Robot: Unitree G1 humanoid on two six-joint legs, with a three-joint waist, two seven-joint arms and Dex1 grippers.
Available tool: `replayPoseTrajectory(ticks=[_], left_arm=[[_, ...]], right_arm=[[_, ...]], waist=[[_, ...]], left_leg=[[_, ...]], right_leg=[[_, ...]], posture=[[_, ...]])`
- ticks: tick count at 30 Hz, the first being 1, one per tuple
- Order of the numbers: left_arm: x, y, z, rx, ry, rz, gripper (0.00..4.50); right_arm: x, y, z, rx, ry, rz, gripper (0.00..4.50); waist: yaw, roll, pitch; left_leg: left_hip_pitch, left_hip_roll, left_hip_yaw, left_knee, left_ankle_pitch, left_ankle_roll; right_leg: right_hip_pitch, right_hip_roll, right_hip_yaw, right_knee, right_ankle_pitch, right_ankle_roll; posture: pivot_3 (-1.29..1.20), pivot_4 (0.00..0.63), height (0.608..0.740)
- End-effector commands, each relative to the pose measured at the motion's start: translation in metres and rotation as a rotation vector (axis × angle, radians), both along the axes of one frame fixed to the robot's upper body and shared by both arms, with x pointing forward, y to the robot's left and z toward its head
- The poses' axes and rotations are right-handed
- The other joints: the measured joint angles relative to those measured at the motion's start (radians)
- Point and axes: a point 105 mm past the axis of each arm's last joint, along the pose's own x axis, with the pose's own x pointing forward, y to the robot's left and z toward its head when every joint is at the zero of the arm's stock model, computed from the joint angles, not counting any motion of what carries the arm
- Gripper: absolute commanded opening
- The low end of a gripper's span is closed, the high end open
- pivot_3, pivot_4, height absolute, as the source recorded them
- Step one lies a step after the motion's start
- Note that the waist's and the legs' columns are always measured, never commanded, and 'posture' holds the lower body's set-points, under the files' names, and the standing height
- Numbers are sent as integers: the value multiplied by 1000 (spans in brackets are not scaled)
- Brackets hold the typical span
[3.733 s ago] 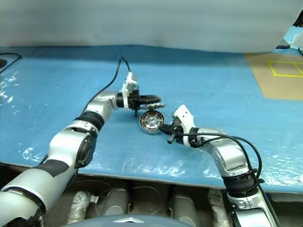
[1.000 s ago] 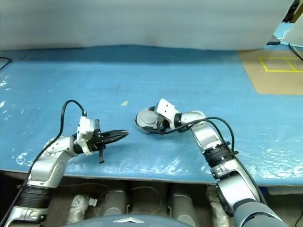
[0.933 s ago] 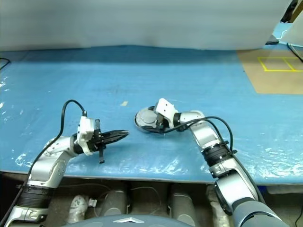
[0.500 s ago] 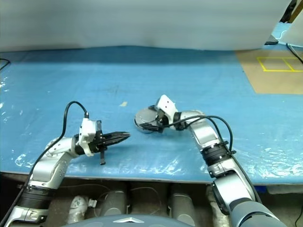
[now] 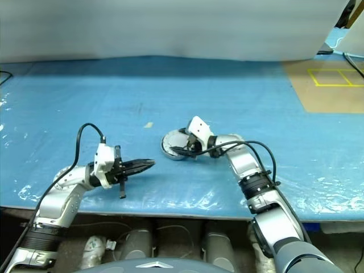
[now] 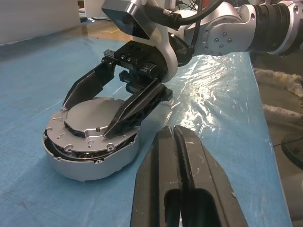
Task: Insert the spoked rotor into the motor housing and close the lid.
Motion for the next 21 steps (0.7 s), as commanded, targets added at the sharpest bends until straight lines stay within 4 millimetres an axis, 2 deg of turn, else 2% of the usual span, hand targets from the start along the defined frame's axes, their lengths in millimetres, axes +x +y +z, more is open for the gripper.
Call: replayPoseTrajectory(ticks=[1, 4, 9, 14, 17, 21], left_arm=[[0, 2, 4, 3, -30, 9, 43], [1, 2, 2, 9, -34, 16, 43], [2, 5, 0, 9, -33, 24, 43], [1, 9, -3, 10, -22, 31, 43], [2, 12, -6, 14, -19, 35, 43], [2, 12, -12, 14, -13, 35, 43]], right_arm=[[2, 3, -2, -29, -15, -24, 2962], [5, 12, 7, -32, -53, -37, 2962], [0, 23, 1, -55, -5, -19, 2962], [5, 19, -15, -134, 47, -82, 2962], [6, 19, -16, -126, 100, -105, 2962], [4, 15, -31, -200, 102, -109, 2962]], waist=[[0, 0, 0], [-2, 0, 0], [-2, 0, 0], [-3, 0, 0], [-3, 0, 0], [-1, 0, 0]], left_leg=[[0, 0, 0, 0, 0, 0], [0, 0, 0, 0, 0, 0], [0, 0, 0, 0, 0, 0], [1, 1, 1, -1, 0, 0], [2, 1, 1, -1, 0, 0], [6, 1, 1, -1, 0, 0]], right_leg=[[0, 0, 0, 0, 0, 0], [0, 0, 0, 0, 0, 0], [0, 0, 0, 0, 0, 0], [0, 1, 0, 0, 0, 0], [0, 1, 1, 0, 0, 0], [3, 0, 1, 0, -4, 6]], posture=[[0, 150, 740], [0, 150, 740], [0, 150, 740], [0, 150, 740], [0, 150, 740], [0, 150, 740]])
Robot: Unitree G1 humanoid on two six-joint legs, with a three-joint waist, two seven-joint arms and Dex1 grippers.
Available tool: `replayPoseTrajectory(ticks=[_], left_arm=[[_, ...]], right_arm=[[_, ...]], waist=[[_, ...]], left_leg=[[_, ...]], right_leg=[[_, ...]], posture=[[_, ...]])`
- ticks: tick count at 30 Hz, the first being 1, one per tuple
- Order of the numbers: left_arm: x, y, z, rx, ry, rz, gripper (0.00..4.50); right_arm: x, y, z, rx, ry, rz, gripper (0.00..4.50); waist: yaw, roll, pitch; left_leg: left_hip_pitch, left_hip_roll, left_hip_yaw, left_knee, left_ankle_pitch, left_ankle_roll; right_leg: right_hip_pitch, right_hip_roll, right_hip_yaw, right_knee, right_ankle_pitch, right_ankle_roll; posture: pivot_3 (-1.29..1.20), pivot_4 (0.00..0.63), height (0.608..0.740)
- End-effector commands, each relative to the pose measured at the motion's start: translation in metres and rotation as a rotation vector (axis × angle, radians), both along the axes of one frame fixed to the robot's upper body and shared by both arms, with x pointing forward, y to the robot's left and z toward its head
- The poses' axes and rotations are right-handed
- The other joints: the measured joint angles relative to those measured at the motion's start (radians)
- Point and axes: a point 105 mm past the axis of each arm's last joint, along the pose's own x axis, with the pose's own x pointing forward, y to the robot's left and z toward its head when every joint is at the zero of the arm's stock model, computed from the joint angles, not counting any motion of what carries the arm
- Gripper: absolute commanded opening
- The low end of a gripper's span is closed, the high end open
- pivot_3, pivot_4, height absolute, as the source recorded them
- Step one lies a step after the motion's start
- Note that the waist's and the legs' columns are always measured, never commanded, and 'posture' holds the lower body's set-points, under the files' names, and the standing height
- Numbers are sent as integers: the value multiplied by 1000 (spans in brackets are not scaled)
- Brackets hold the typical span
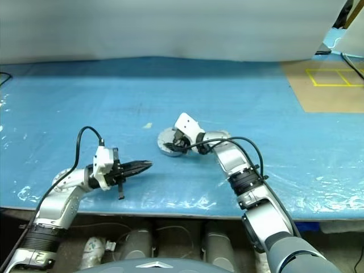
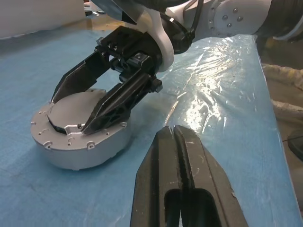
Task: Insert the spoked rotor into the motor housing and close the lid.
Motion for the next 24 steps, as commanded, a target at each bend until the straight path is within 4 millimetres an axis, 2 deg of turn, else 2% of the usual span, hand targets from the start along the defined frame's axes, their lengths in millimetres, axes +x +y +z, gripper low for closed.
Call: replayPoseTrajectory(ticks=[1, 5, 8, 11, 16, 19, 24], left_arm=[[-1, 1, 2, -5, -34, -4, 43], [4, 2, 3, -23, -38, 21, 43], [22, 6, 7, -47, -32, 116, 43], [43, 8, 6, -46, -41, 214, 43], [62, 3, -1, -18, -39, 267, 43], [74, -7, -3, -4, -63, 276, 43], [88, -26, -2, 3, -82, 255, 43]], right_arm=[[-4, -11, -40, -126, 67, -33, 2962], [-9, -22, -65, -210, 67, -31, 2962], [-10, -26, -74, -201, 95, -58, 2962], [-9, -26, -74, -177, 110, -75, 2962], [-7, -25, -70, -167, 104, -76, 2962], [-6, -25, -68, -166, 100, -72, 2962], [-12, -25, -68, -162, 110, -52, 2962]], waist=[[0, 0, 0], [0, 1, -2], [1, 2, -3], [2, 1, -4], [2, 0, -4], [2, -3, -7], [3, -6, -12]], left_leg=[[0, 0, 0, 0, 0, 0], [8, 0, 1, -1, 0, 0], [18, -1, 0, -3, 0, 0], [23, -3, -1, -3, 0, 0], [25, -4, -12, -6, 0, 0], [23, -5, -15, -11, 0, 0], [23, -4, -15, -11, 0, 0]], right_leg=[[0, 0, 0, 0, 0, 0], [6, 0, 1, 0, 0, 1], [15, -1, 2, -1, -1, 1], [19, -2, 2, -2, -1, 2], [21, -4, 2, -10, -2, 4], [22, -4, 1, -20, -2, 4], [22, -4, 1, -19, -2, 4]], posture=[[0, 150, 740], [0, 150, 740], [0, 150, 740], [0, 150, 740], [0, 150, 740], [0, 150, 740], [0, 150, 740]])
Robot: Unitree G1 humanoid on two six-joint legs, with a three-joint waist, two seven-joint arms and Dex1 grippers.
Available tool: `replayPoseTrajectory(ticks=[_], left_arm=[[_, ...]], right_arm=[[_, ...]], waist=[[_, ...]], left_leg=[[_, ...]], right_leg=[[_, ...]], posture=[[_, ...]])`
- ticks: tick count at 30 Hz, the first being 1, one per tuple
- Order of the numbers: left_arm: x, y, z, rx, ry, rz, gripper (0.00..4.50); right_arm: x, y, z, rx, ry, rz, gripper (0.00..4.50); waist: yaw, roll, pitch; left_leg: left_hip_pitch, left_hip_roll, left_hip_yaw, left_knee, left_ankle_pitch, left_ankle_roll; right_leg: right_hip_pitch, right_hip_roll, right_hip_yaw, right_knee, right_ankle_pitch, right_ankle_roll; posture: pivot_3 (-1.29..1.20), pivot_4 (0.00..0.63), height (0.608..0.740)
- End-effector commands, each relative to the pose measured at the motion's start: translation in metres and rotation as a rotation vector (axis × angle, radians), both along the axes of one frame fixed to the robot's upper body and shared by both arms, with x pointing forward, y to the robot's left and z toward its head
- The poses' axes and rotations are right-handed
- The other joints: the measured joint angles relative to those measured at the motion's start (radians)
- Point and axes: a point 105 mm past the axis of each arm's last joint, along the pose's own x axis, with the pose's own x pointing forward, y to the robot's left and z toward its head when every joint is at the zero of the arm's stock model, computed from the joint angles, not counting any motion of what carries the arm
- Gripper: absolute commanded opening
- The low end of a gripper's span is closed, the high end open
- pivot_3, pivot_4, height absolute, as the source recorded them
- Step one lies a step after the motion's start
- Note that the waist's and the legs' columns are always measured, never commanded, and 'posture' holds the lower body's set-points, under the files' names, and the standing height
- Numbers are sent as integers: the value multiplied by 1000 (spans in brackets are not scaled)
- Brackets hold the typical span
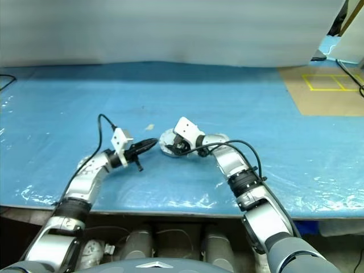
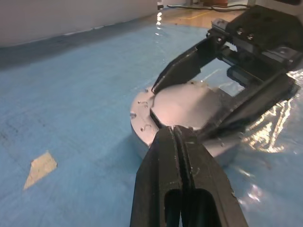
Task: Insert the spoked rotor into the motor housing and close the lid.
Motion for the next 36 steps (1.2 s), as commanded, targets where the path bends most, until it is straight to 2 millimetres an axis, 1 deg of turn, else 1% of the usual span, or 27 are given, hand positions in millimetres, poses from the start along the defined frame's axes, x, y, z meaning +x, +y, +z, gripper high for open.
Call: replayPoseTrajectory(ticks=[1, 3, 6, 10, 14, 18, 20, 23, 27, 28, 29, 30, 31, 33, 36], left_arm=[[7, -9, 9, -10, -41, -18, 43], [8, -10, 5, -2, -18, -23, 43], [6, -8, -8, 81, -14, -42, 43], [13, 2, -9, 81, -12, 16, 43], [12, 2, -12, 78, 20, 10, 43], [5, -8, -17, 110, 16, -59, 43], [6, -11, -16, 104, 18, -65, 43], [3, -22, -13, 96, 4, -108, 43], [1, -27, -16, 121, -2, -132, 43], [1, -27, -18, 125, -2, -135, 43], [0, -27, -18, 127, -1, -137, 43], [0, -27, -19, 127, -1, -138, 43], [0, -27, -19, 126, -1, -140, 43], [0, -28, -19, 123, -2, -142, 43], [0, -29, -19, 120, -2, -147, 43]], right_arm=[[-13, -22, -50, -128, 155, -50, 2962], [-15, -24, -50, -131, 158, -45, 2962], [-15, -26, -50, -125, 163, -59, 2962], [-16, -27, -48, -115, 166, -63, 2962], [-17, -28, -48, -114, 167, -69, 2962], [-18, -29, -49, -114, 169, -77, 2962], [-19, -29, -49, -115, 169, -75, 2962], [-20, -30, -49, -105, 197, -83, 2962], [-21, -28, -45, -106, 154, -72, 2962], [-20, -28, -44, -101, 145, -78, 3683], [-20, -28, -42, -90, 144, -81, 3920], [-20, -27, -40, -80, 146, -80, 4266], [-20, -26, -38, -62, 151, -77, 4475], [-21, -24, -33, -34, 153, -75, 4475], [-13, -23, -19, -47, -1, -67, 4475]], waist=[[1, 1, -1], [0, 1, -1], [1, 2, -4], [1, 7, -8], [3, 6, -8], [5, 7, -8], [6, 7, -8], [9, 7, -8], [17, 7, -8], [20, 7, -8], [22, 7, -8], [24, 7, -8], [26, 7, -8], [28, 7, -8], [28, 6, -8]], left_leg=[[0, 0, 0, -1, 0, 0], [0, 0, 0, -1, 0, 0], [-1, 0, 1, -5, 0, 0], [-4, 1, 5, -6, -1, -2], [-4, 0, 5, -6, -1, -2], [-5, 0, 5, -6, -1, -1], [-5, 0, 5, -6, -1, -1], [-6, 0, 5, -7, -1, -1], [-7, 0, 5, -7, -1, -2], [-7, 0, 5, -7, -1, -2], [-7, 0, 5, -8, -1, -2], [-7, 0, 5, -8, -1, -2], [-7, 0, 5, -8, -1, -2], [-8, 0, 5, -9, -1, -2], [-10, -1, 5, -10, -1, -2]], right_leg=[[0, 0, 0, 0, 0, 0], [-1, 0, 0, 2, 0, 0], [-3, 1, -1, 2, 1, -1], [-3, 3, -3, 2, 1, -2], [-3, 2, -2, 1, 1, -1], [-3, 1, -2, 1, 0, -1], [-3, 1, -2, 1, 0, -1], [-4, 1, -2, 0, 0, -1], [-5, 1, -2, 0, 0, -1], [-5, 1, -2, -1, 0, -1], [-5, 1, -2, -1, 0, -1], [-5, 1, -2, -1, 0, -1], [-5, 1, -2, -1, 0, -1], [-6, 1, -2, -2, 0, 0], [-7, 1, -2, -3, 0, 0]], posture=[[0, 150, 740], [0, 150, 740], [0, 150, 740], [0, 150, 740], [0, 150, 740], [0, 150, 740], [0, 150, 740], [0, 150, 740], [0, 150, 740], [0, 150, 740], [0, 150, 740], [0, 150, 740], [0, 150, 740], [0, 150, 740], [0, 150, 740]])
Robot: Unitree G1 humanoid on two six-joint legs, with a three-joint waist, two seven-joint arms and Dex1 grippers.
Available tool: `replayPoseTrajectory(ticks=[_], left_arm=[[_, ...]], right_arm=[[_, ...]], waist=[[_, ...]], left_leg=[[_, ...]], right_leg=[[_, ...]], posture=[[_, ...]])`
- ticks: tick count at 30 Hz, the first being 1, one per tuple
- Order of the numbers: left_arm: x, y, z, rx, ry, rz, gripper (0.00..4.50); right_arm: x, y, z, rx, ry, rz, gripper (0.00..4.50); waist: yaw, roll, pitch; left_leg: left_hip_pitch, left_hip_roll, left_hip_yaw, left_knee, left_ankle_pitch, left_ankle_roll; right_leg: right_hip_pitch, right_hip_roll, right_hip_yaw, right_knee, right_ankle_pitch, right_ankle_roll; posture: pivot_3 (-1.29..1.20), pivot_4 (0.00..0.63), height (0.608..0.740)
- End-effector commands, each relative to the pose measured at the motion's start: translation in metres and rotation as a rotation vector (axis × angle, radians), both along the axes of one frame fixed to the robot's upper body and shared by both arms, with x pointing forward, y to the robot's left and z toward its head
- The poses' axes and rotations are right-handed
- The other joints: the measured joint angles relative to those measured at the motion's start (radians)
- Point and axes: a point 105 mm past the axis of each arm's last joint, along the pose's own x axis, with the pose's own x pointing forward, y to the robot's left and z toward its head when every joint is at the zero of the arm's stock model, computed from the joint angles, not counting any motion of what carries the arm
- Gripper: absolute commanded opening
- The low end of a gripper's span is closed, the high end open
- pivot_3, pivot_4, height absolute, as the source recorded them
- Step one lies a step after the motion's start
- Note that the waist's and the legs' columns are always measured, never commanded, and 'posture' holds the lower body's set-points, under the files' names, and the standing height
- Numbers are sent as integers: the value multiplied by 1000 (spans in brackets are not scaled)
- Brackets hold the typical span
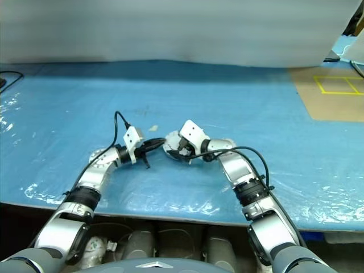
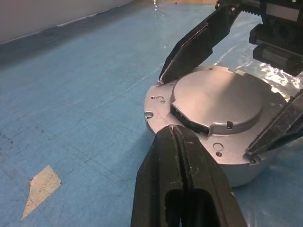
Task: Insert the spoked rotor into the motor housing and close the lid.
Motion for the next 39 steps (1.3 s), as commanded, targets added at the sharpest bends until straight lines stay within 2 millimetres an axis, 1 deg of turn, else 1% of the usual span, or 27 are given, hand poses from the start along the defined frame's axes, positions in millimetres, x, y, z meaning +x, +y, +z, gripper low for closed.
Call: replayPoseTrajectory(ticks=[1, 3, 7, 10, 11, 12, 14, 17, 19, 21, 23, 24, 25, 28, 30, 32, 34, 35, 39], left_arm=[[-8, -16, -8, 27, 18, -84, 43], [-8, -17, -9, 28, 20, -87, 43], [-8, -18, -10, 25, 24, -94, 43], [-9, -17, -12, 27, 31, -97, 43], [-9, -17, -13, 28, 35, -94, 43], [-10, -17, -14, 28, 38, -94, 43], [-12, -17, -16, 33, 40, -104, 43], [-12, -17, -16, 33, 40, -106, 43], [-12, -16, -15, 35, 37, -106, 43], [-11, -16, -15, 35, 36, -105, 43], [-11, -15, -15, 37, 36, -104, 43], [-11, -14, -15, 39, 37, -104, 43], [-11, -13, -15, 40, 38, -103, 43], [-11, -12, -16, 41, 41, -102, 43], [-12, -10, -16, 47, 44, -105, 43], [-12, -8, -17, 52, 46, -107, 43], [-11, -7, -17, 57, 46, -105, 43], [-10, -6, -16, 59, 45, -104, 43], [-7, -7, -14, 65, 39, -110, 43]], right_arm=[[-2, -8, -15, -64, -52, -16, 4475], [-3, -2, -1, -16, -113, 8, 4475], [-1, 1, 20, 25, -220, 26, 4475], [6, 1, 37, 34, -348, 0, 4475], [7, 1, 42, 47, -364, -1, 4475], [8, 2, 47, 66, -375, -9, 4475], [7, 4, 55, 112, -363, -9, 4475], [8, 1, 60, 204, -274, -38, 4475], [9, -8, 61, 290, -154, -82, 4475], [15, -26, 67, 396, -64, -166, 4475], [14, -46, 69, 541, 116, -203, 4475], [11, -56, 67, 606, 209, -215, 4475], [7, -66, 58, 635, 305, -231, 4475], [-3, -91, 25, 662, 549, -330, 4475], [-15, -99, 4, 685, 679, -365, 4475], [-24, -99, -8, 693, 747, -377, 4475], [-30, -92, -19, 665, 773, -374, 4475], [-32, -86, -22, 669, 787, -367, 4475], [-32, -68, -23, 697, 820, -338, 4475]], waist=[[0, 0, 0], [1, 0, 0], [0, -1, 1], [-2, -1, 1], [-3, -1, 1], [-3, -1, 1], [-4, -1, 1], [-5, -1, 1], [-3, -1, 1], [1, -1, 1], [2, -1, 1], [3, -1, 1], [4, -1, 1], [5, -1, 1], [5, -1, 1], [2, 0, 1], [0, 0, 1], [0, 0, 1], [1, 0, 1]], left_leg=[[-1, 0, 0, 0, 0, 0], [-2, 0, 0, 0, 0, 0], [-6, -1, 0, 0, 0, 0], [-11, 0, 0, 0, 0, 0], [-15, 0, 0, 0, 0, 0], [-17, 0, 0, 1, 0, 0], [-19, 1, 0, 1, 0, -1], [-19, 1, 0, 1, 0, 0], [-19, 1, 0, 2, 0, 0], [-19, 1, 0, 2, 0, 0], [-19, 1, 0, 2, 0, 0], [-19, 1, 0, 3, 0, 0], [-19, 1, 0, 3, 0, 0], [-19, 1, 0, 3, 0, 0], [-19, 1, 0, 3, 1, 0], [-19, 1, 0, 3, 1, 0], [-19, 1, 1, 3, 0, 0], [-18, 1, 1, 3, 0, 0], [-15, 2, 1, 4, 0, 0]], right_leg=[[-1, 0, 0, 0, 0, 0], [-2, 0, 0, 0, 0, 0], [-5, 0, 0, 0, 0, 0], [-11, 0, 0, 0, 0, 0], [-15, 0, 0, 1, 1, -1], [-17, 1, 0, 2, 5, -8], [-18, 2, -1, 2, 5, -8], [-18, 2, -1, 2, 5, -8], [-18, 2, -1, 3, 5, -8], [-17, 2, -1, 3, 5, -8], [-17, 2, -1, 2, 5, -8], [-17, 2, -1, 2, 5, -8], [-17, 2, -1, 2, 5, -8], [-17, 2, -1, 2, 5, -8], [-17, 3, -2, 2, 5, -9], [-17, 3, -2, 2, 5, -9], [-16, 2, -2, 2, 5, -8], [-14, 2, -2, 2, 1, -1], [-14, 2, -2, 2, 1, -1]], posture=[[0, 150, 740], [0, 150, 740], [0, 150, 740], [0, 150, 740], [0, 150, 740], [0, 150, 740], [0, 150, 740], [0, 150, 740], [0, 150, 740], [0, 150, 740], [0, 150, 740], [0, 150, 740], [0, 150, 740], [0, 150, 740], [0, 150, 740], [0, 150, 740], [0, 150, 740], [0, 150, 740], [0, 150, 740]])
